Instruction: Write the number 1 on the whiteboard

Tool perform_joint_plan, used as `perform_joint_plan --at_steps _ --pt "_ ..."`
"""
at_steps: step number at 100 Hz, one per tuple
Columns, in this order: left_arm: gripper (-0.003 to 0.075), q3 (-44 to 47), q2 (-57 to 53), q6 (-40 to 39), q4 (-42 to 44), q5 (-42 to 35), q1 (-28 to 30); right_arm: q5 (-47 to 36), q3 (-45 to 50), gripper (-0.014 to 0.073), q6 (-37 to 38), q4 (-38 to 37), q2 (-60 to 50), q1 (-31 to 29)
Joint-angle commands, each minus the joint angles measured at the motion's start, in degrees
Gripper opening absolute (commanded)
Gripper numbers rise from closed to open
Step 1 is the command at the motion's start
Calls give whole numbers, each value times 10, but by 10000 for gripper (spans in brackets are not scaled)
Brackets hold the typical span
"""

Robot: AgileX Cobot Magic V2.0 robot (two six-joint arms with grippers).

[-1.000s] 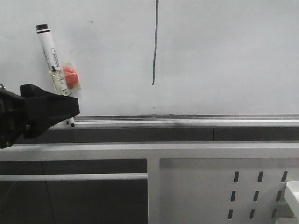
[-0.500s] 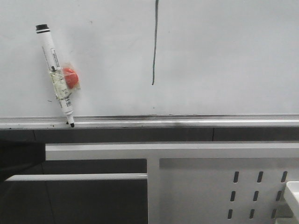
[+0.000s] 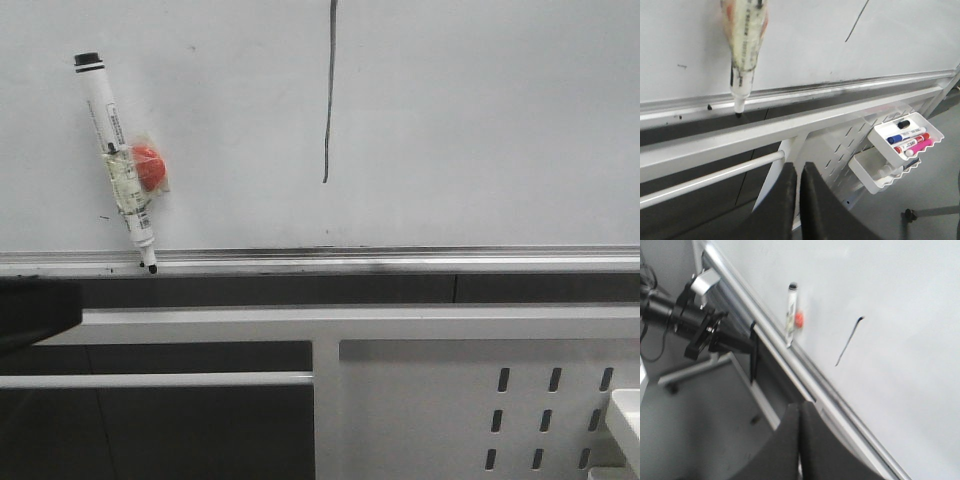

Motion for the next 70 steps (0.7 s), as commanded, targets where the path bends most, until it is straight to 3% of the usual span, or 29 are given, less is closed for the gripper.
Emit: perform_joint_plan --at_steps 1,14,23,47,62,70 --pt "-20 14 -27 5 -3 -129 -1 -58 31 -68 51 -26 -69 -4" --pt "-20 14 -43 5 -8 -129 -1 -63 106 -68 213 -138 -201 -13" --pt "-20 13 -55 5 -9 -129 -1 -42 145 -68 284 -204 -282 -20" --pt "-20 -1 -77 22 -3 -128 -1 76 190 -68 284 -262 -300 -24" --pt "-20 -18 -81 22 -3 -126 -1 4 229 -68 284 -294 -314 -24" --pt "-20 -29 -81 22 -4 -126 -1 -99 261 -68 283 -313 -314 -25"
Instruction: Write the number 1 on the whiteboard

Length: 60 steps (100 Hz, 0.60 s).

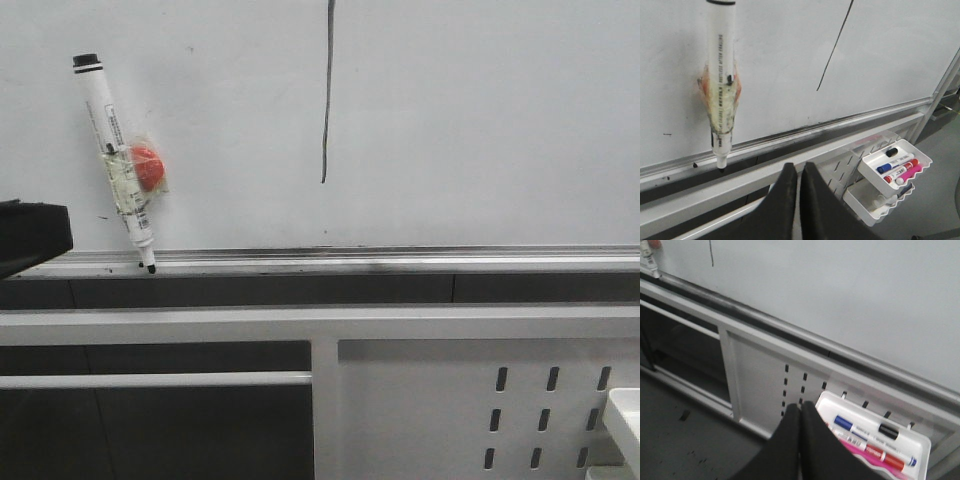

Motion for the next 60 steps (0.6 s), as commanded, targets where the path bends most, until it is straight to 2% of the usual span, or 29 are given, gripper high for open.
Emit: perform_joint_plan --at_steps 1,8,17,40,49,60 --pt "-20 -22 -11 2 -9 -127 -1 -145 18 -68 1 -34 -7 -3" --pt "-20 -30 -15 2 -3 -127 -1 -259 56 -69 2 -29 -7 -3" --pt "-20 -33 -21 1 14 -127 -1 -366 117 -69 2 -35 -7 -3" --pt "-20 -43 -59 0 28 -111 -1 -588 276 -69 2 -35 -7 -3" --pt "-20 -78 -80 -6 90 -31 -1 -607 308 -69 2 -30 -7 -3" --pt "-20 -157 -118 -66 178 139 -1 -588 334 -69 2 -30 -7 -3"
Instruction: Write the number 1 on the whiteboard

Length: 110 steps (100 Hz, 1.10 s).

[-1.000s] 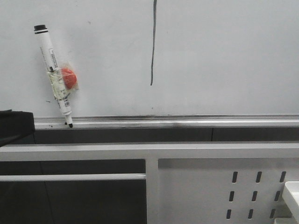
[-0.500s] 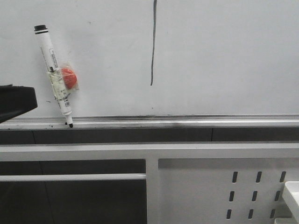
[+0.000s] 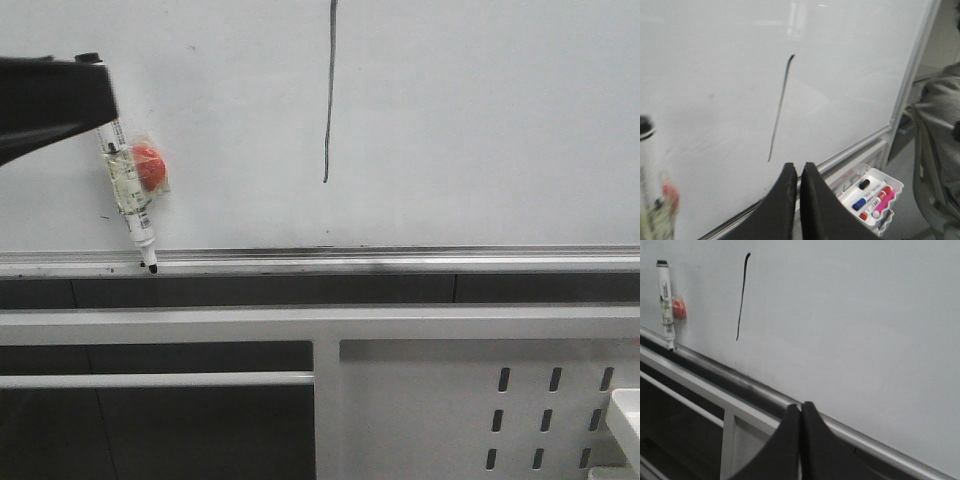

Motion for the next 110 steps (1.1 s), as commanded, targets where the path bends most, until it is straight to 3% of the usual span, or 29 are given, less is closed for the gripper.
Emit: perform_joint_plan --at_steps 1,16,29,42,59,73,97,110 --pt "-20 -72 -36 -56 70 86 -1 -31 7 -69 2 -6 -7 -3" --pt "-20 -146 -115 -179 150 240 -1 20 7 -69 2 -6 -7 -3" --pt "-20 -146 -207 -229 198 307 -1 27 7 -69 2 -6 -7 -3" --pt "-20 -139 -324 -307 231 451 -1 27 7 -69 2 -6 -7 -3" --pt "-20 -129 -478 -310 234 550 -1 28 7 -69 2 -6 -7 -3" --pt "-20 -128 -569 -303 298 608 -1 28 7 -69 2 -6 -7 -3" --pt "-20 -120 -649 -303 299 891 -1 28 7 -69 2 -6 -7 -3" --pt "-20 -120 -654 -303 299 955 -1 28 7 -69 2 -6 -7 -3"
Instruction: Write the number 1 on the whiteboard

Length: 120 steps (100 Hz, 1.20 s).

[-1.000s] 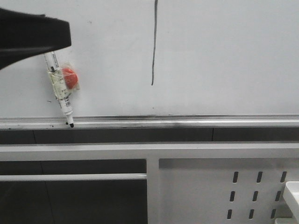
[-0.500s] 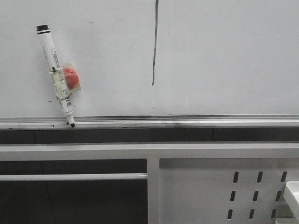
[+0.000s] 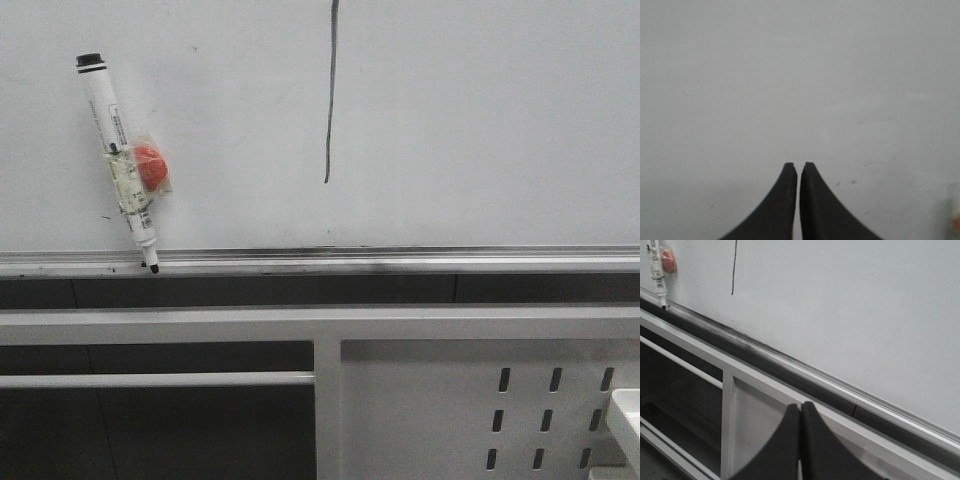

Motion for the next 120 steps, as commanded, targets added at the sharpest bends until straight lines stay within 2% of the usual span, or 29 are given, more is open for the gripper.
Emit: perform_joint_plan --at_steps 1,25,35,47,56,65,72,97,120 --pt "-20 -15 6 -4 11 31 -1 -39 7 -69 0 -6 -7 -3" --pt "-20 -15 7 -4 8 4 1 -39 7 -69 0 -6 -7 -3" --pt "-20 -15 7 35 -57 -7 1 -39 7 -69 0 -6 -7 -3" --pt "-20 -15 7 200 -217 -18 16 -39 7 -69 0 -6 -7 -3" --pt "-20 -15 7 360 -345 -46 39 -39 7 -69 0 -6 -7 -3" --pt "-20 -15 7 548 -506 -96 75 -39 7 -69 0 -6 -7 -3" --pt "-20 -7 5 628 -588 -144 115 -39 7 -69 0 -6 -7 -3" --pt "-20 88 -18 639 -665 -249 246 -39 7 -69 0 -6 -7 -3" --pt "-20 222 -18 639 -686 -338 311 -39 7 -69 0 -6 -7 -3"
